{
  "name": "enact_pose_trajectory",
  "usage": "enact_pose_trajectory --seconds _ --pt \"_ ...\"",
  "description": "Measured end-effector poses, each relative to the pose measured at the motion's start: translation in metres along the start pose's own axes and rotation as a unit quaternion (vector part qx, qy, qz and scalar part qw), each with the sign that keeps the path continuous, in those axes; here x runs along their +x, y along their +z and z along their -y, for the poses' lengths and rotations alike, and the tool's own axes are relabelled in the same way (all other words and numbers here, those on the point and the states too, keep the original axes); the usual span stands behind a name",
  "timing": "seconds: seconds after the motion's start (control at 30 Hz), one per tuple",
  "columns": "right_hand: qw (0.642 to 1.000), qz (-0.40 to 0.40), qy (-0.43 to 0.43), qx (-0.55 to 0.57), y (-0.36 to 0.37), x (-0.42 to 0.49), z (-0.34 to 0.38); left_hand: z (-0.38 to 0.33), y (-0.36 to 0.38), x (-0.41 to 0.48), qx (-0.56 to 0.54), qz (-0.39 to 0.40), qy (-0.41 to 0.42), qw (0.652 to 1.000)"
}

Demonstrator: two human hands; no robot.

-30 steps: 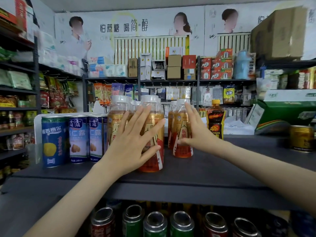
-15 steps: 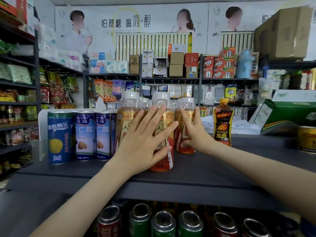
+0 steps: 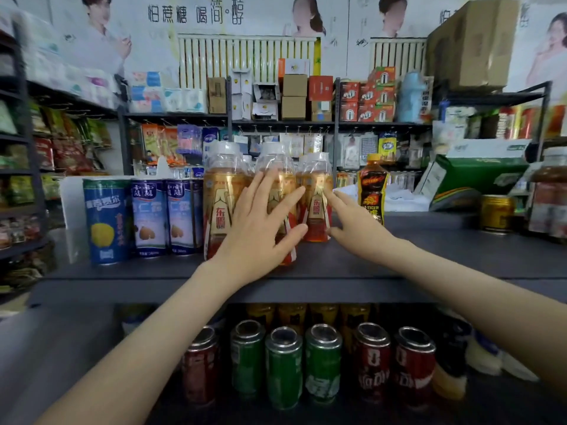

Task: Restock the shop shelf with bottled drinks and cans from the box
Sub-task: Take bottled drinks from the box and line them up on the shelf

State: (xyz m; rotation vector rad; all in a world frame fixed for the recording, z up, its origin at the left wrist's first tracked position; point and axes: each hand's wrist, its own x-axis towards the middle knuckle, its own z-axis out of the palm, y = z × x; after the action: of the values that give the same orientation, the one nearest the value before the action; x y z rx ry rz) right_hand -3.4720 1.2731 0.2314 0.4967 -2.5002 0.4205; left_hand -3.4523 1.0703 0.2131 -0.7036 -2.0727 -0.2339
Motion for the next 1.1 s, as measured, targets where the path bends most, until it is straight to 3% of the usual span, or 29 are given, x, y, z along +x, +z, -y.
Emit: enact_pose_trajectory --seconds 0.07,0.23,0.4,0.53,0.77,0.93,1.1 --pt "0.999 -0.029 -0.015 0.024 -0.003 -0.023 0.018 -0.019 -0.008 -0.013 -0.079 0.017 -0.036 0.996" --pt "0.986 -0.105 -0.051 0.119 0.000 -0.085 0.066 -0.051 -0.033 -0.071 -0.151 -0.011 -0.079 0.985" --pt "0.962 -0.091 -0.095 0.241 0.032 -0.174 0.127 -0.082 -0.072 -0.181 -0.286 -0.060 -0.275 0.916" --pt "0.949 0.031 -0.102 0.297 0.093 -0.251 0.176 -0.090 -0.092 -0.298 -0.203 -0.010 -0.363 0.909" --pt "0.904 0.237 -0.106 0.338 0.207 -0.334 0.280 -0.078 -0.145 -0.483 -0.074 0.108 -0.508 0.852" --pt "0.867 0.332 -0.138 0.344 0.271 -0.346 0.366 -0.044 -0.195 -0.576 -0.032 0.153 -0.578 0.801" --pt "0.853 0.395 -0.195 0.279 0.351 -0.345 0.467 0.014 -0.254 -0.665 0.013 0.193 -0.630 0.752"
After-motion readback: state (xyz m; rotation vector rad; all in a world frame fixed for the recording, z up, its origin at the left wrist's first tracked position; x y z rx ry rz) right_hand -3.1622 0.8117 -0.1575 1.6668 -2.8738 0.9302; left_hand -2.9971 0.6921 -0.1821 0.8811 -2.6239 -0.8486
